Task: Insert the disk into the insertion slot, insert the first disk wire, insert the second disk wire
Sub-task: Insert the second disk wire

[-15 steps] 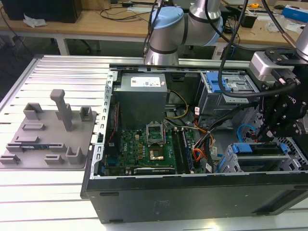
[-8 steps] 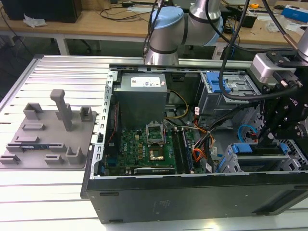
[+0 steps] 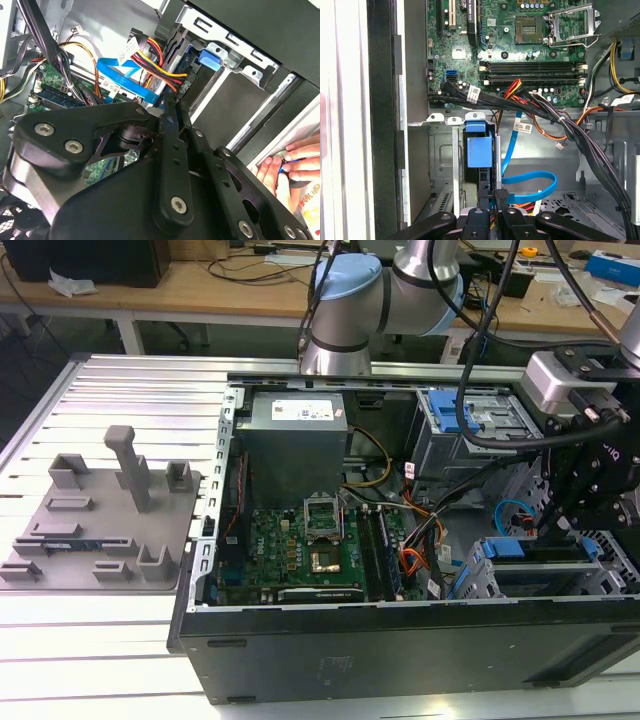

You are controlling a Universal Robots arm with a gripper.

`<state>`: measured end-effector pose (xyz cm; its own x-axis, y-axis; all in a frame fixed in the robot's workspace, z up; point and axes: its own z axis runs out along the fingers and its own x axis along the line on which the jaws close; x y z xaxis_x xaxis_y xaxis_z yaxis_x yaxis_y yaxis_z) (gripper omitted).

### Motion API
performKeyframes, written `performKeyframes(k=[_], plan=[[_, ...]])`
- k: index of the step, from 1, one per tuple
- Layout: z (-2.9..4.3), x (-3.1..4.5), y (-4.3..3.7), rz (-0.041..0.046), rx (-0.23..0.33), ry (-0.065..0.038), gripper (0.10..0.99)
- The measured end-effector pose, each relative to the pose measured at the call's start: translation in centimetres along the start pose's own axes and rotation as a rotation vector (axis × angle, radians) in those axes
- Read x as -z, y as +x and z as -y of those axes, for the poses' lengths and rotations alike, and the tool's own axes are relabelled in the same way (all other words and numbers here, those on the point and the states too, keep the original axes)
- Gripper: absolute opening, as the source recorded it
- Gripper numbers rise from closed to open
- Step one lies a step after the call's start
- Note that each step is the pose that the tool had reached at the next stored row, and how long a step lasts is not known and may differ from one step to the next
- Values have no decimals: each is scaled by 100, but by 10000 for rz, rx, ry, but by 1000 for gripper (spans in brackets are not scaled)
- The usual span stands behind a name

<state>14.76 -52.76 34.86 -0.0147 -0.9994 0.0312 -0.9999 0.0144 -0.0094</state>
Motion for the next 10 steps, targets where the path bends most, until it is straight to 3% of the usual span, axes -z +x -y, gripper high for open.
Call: performKeyframes(k=[10], plan=[[9,-40,0,0,0,-1,161]])
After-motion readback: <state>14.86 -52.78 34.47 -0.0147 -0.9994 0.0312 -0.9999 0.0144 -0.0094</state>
